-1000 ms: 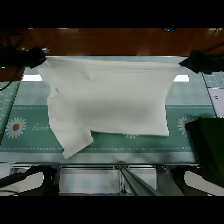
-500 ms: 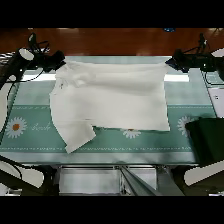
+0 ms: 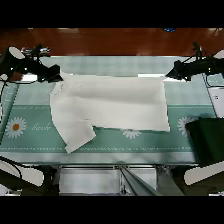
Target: Fold the shirts.
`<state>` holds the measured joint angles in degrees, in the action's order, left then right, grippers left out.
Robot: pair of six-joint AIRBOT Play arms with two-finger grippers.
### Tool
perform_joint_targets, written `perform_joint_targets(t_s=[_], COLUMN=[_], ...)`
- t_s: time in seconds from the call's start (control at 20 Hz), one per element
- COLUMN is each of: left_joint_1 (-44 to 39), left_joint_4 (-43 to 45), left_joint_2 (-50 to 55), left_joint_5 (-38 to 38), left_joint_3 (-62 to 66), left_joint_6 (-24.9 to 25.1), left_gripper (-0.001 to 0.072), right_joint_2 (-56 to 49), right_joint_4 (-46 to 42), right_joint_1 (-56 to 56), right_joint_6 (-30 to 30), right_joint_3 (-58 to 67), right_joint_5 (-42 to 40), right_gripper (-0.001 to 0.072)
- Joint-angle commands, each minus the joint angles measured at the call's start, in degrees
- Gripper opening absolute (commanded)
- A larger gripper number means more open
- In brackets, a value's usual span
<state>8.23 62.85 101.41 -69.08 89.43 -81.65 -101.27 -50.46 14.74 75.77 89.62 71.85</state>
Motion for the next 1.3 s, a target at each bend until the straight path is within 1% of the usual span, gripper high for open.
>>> perform_joint_targets(t_s=[0.0,0.1,0.15,0.2,0.25,0.35,0.45,0.5,0.55,0.65,0.75,0.8,0.9,0.95,1.05,1.15,1.25], left_joint_1=[0.17,-0.20,-0.33,-0.39,-0.33,0.92,3.23,4.39,5.46,8.02,12.81,15.50,21.57,24.50,29.24,31.58,31.74], left_joint_4=[2.08,1.90,1.90,1.88,2.25,4.76,4.81,4.44,4.07,4.09,4.07,3.96,0.46,-1.49,-7.34,-12.24,-12.46], left_joint_2=[0.02,0.17,0.17,0.15,0.15,0.00,-1.60,-3.13,-5.68,-13.00,-22.01,-26.60,-35.63,-39.10,-42.69,-43.08,-42.47], left_joint_5=[-4.35,-5.22,-6.34,-8.44,-11.85,-20.87,-28.87,-30.99,-31.15,-27.30,-20.90,-17.07,-9.79,-7.52,-6.16,-5.88,-4.81], left_joint_3=[-4.94,-5.79,-5.79,-5.75,-5.44,-3.61,-3.78,-4.35,-5.66,-10.51,-18.78,-23.74,-35.60,-41.53,-51.36,-57.96,-61.86], left_joint_6=[1.53,1.51,1.46,1.38,0.63,-1.38,-1.84,-2.49,-2.58,-1.38,-1.31,-1.31,-1.27,-0.04,3.10,6.69,9.29], left_gripper=[0.0019,0.0023,0.0085,0.0292,0.0498,0.0506,0.0505,0.0504,0.0504,0.0504,0.0504,0.0504,0.0505,0.0505,0.0505,0.0505,0.0505], right_joint_2=[0.07,0.00,0.02,0.02,0.17,1.36,5.90,8.83,12.31,19.65,27.74,32.20,40.70,44.59,51.43,56.17,58.84], right_joint_4=[-6.10,-6.10,-6.25,-6.58,-6.36,-6.38,-6.69,-8.24,-11.39,-17.03,-18.10,-16.44,-10.16,-7.50,-3.26,-2.36,-2.38], right_joint_1=[-1.29,-2.14,-2.75,-3.06,-3.04,-1.16,1.49,2.64,3.58,5.07,6.78,7.65,8.74,8.76,8.76,8.76,8.76], right_joint_6=[1.77,2.25,3.41,5.88,6.88,7.85,7.85,7.82,7.85,7.78,7.78,7.74,4.66,3.93,2.38,1.88,1.92], right_joint_3=[-4.44,-6.45,-7.17,-7.23,-6.62,-3.69,-2.84,-2.86,-3.34,-7.50,-17.27,-24.06,-37.77,-43.52,-52.19,-56.68,-58.10], right_joint_5=[1.81,0.26,-0.63,-0.59,0.59,6.62,10.14,11.06,11.54,10.38,5.33,1.55,-4.52,-6.75,-8.41,-7.30,-5.49], right_gripper=[0.0022,0.0023,0.0085,0.0296,0.0407,0.0408,0.0408,0.0408,0.0408,0.0408,0.0408,0.0408,0.0408,0.0408,0.0408,0.0408,0.0408])
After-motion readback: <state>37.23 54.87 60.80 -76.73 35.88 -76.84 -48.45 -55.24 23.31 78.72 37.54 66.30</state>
